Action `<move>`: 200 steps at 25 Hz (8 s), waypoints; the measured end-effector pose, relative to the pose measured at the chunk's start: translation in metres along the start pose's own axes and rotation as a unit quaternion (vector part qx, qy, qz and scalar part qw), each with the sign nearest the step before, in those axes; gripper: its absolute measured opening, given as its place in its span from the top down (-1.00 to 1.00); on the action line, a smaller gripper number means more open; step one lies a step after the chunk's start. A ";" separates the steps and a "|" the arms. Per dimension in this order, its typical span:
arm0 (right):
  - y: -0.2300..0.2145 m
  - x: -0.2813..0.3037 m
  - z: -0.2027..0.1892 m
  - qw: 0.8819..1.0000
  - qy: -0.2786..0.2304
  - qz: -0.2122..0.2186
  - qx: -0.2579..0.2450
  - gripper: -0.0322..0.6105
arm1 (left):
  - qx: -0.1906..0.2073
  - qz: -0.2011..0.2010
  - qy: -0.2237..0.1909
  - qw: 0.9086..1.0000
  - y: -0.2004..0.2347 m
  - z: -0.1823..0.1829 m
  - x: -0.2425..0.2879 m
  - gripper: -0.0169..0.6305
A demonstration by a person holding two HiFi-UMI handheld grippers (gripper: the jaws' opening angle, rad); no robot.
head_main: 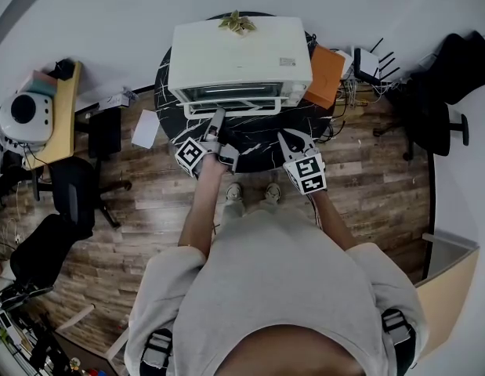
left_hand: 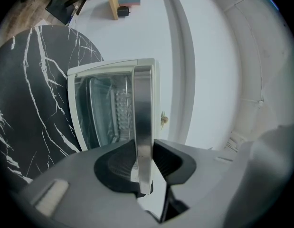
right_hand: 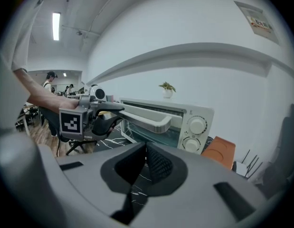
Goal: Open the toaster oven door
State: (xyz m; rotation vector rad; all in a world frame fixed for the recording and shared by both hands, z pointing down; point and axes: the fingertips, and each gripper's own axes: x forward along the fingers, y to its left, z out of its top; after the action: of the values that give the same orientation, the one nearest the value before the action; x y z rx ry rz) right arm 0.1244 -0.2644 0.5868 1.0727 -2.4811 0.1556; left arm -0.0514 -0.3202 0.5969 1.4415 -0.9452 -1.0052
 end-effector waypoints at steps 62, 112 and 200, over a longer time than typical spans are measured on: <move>0.052 -0.059 -0.042 0.999 0.019 0.038 -0.010 0.86 | -0.023 0.049 -0.014 0.998 0.059 -0.039 -0.087 0.63; 0.065 -0.050 -0.105 0.994 0.083 0.066 0.025 0.86 | -0.072 0.131 -0.025 0.988 0.148 -0.064 -0.135 0.73; 0.075 -0.071 -0.005 0.999 -0.035 0.008 0.013 0.86 | 0.590 0.096 0.179 0.781 -0.043 -0.058 -0.165 0.92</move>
State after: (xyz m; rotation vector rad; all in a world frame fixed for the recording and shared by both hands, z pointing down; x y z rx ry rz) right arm 0.1152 -0.1632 0.5661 1.0878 -2.5573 0.1587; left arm -0.0493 -0.1418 0.5705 2.3545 -1.4774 0.1832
